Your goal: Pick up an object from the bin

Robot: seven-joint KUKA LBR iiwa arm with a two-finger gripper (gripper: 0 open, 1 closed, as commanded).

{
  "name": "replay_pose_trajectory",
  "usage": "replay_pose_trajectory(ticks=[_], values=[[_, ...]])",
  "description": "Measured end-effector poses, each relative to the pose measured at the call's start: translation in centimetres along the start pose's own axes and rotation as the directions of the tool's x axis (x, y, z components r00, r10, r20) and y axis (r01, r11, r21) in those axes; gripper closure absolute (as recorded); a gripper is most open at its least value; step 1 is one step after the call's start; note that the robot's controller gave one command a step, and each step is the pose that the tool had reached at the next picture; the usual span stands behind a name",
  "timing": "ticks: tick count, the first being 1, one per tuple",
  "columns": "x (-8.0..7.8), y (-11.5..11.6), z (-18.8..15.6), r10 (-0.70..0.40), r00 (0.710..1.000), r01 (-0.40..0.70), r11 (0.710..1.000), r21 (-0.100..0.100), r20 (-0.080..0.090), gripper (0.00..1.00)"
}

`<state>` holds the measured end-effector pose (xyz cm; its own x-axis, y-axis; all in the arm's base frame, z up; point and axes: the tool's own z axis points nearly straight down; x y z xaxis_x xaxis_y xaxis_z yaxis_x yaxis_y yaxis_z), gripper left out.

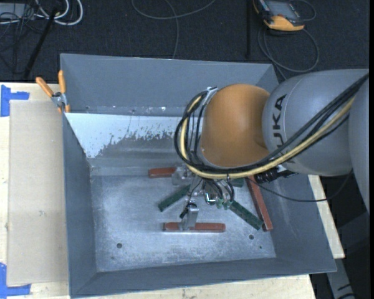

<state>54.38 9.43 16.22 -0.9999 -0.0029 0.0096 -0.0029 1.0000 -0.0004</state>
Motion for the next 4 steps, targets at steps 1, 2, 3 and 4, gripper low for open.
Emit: replay_pose_trajectory(ticks=[1, 2, 3, 4], values=[[-2.7, -4.6, 9.4, -0.111, 0.994, 0.111, 0.994, 0.0, 0.006, 0.0], [-6.2, -7.9, 9.0, -0.162, 0.987, 0.162, 0.987, 0.001, 0.011, 0.0], [-2.4, -6.3, 8.5, 0.269, 0.963, -0.269, 0.963, -0.003, 0.007, 0.0], [-5.7, -9.7, 9.0, 0.099, 0.995, -0.099, 0.995, -0.003, 0.009, 0.0]])
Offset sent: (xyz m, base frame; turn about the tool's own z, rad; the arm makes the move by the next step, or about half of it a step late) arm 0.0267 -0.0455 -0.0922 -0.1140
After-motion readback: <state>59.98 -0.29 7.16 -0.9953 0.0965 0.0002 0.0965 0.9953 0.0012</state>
